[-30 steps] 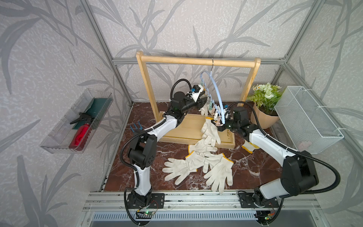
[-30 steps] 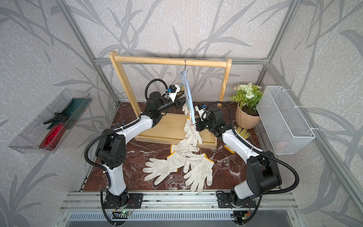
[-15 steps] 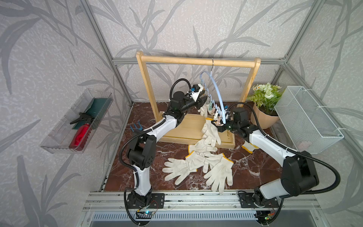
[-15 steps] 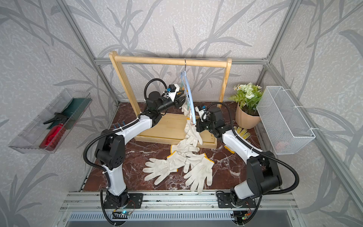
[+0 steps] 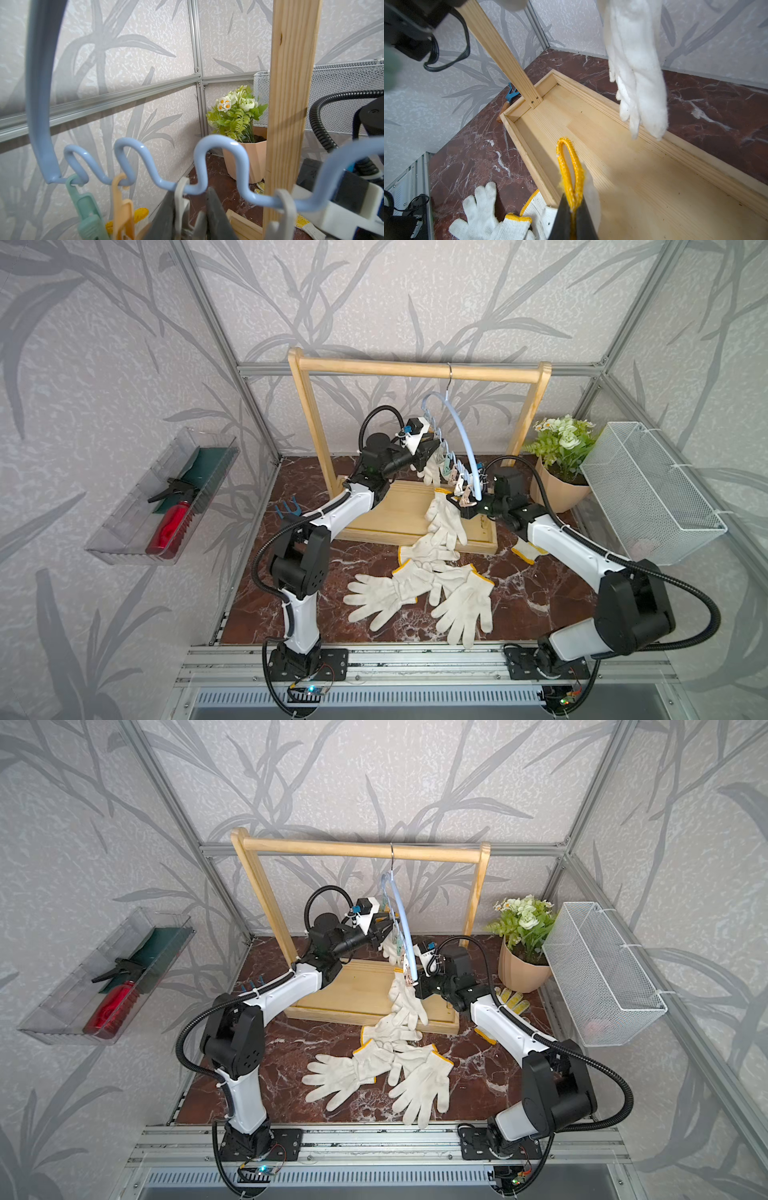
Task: Clip the gloves onto a hanger to dry
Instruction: Clamp the glove onto the hanger.
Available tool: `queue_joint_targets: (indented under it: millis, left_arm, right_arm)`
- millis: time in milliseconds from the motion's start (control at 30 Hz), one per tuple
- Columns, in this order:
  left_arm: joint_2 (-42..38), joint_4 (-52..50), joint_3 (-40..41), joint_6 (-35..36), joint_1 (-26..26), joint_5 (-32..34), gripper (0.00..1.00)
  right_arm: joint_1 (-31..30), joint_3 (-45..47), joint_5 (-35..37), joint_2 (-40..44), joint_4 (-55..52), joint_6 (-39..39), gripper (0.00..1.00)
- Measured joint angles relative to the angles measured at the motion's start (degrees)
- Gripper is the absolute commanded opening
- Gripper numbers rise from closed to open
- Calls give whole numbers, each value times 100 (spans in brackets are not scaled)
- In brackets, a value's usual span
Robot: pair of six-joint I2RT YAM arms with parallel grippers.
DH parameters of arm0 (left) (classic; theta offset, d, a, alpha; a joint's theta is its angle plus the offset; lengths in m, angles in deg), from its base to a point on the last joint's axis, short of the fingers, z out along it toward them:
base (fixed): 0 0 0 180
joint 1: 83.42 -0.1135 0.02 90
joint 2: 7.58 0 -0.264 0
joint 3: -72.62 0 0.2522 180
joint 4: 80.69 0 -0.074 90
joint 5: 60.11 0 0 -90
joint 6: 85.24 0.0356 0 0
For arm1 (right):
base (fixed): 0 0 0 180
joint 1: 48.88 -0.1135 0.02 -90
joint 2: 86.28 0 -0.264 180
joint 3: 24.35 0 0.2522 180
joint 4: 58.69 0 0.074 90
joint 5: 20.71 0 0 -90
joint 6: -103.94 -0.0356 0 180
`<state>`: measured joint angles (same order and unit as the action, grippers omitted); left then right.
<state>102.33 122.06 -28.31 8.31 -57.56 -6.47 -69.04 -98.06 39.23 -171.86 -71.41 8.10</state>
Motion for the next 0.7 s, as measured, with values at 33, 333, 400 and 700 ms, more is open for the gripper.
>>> queue_joint_targets:
  millis: [33, 333, 400, 700]
  left_arm:
    - [0, -2, 0, -11, 0, -4, 10]
    - [-81, -146, 0, -125, -33, -133, 0]
    - [-125, -238, 0, -138, -50, -192, 0]
    - [-319, -776, 0, -133, -166, -575, 0]
  right_arm:
    - [2, -11, -24, -13, 4, 15, 0]
    - [26, -765, -533, -579, 57, 304, 0]
    - [50, -1045, -743, -772, 79, 407, 0]
    - [225, -2210, -1545, -1493, -9, 885, 0]
